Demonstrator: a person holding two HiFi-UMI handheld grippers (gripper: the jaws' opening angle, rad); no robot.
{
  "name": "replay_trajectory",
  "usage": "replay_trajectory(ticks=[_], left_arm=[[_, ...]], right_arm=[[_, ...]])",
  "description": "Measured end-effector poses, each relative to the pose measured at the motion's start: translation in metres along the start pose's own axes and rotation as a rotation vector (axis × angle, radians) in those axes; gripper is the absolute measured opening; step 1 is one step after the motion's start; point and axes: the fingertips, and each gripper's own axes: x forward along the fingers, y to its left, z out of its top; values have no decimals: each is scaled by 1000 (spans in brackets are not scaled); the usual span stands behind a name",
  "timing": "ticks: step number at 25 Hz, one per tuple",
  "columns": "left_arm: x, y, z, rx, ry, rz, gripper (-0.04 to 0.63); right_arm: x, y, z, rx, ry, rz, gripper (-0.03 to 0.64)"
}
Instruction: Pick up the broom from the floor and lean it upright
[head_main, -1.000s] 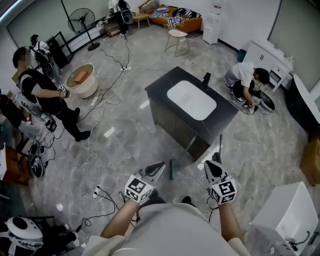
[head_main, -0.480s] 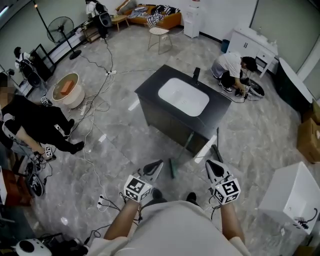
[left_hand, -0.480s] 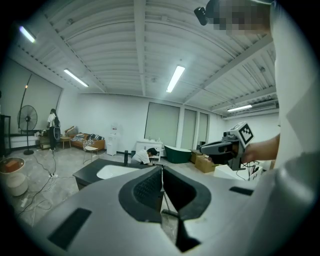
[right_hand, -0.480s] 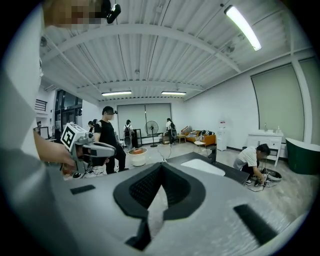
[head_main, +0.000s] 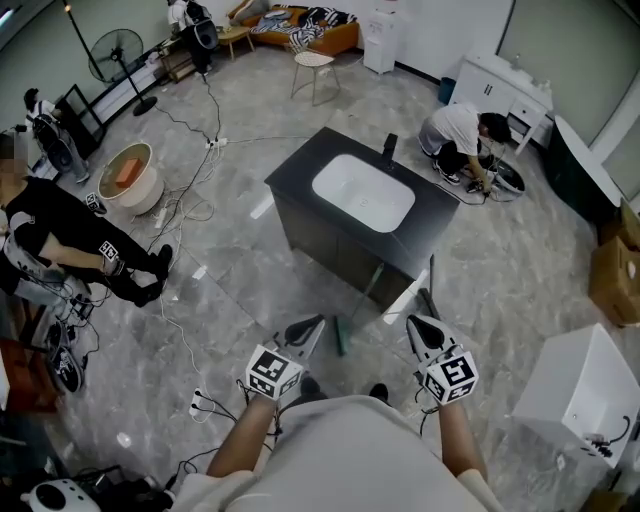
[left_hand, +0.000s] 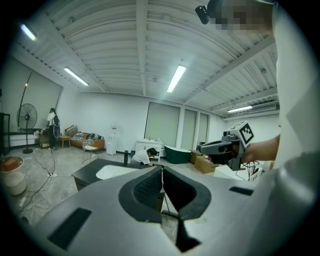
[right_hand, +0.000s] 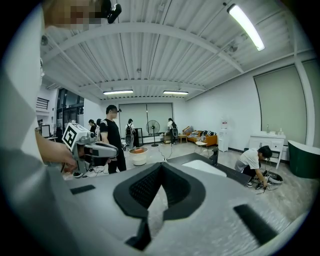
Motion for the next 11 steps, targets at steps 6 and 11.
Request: replay_trajectory(ticks=[6,11], left_arm=[[11,0,-3,-12,10,-7,11],[6,0,-5,-32,12,-1,11]], right_arm=[[2,-12,-5,19,-5,-12,-1],[3,-6,-2,34,-3,3,-1]])
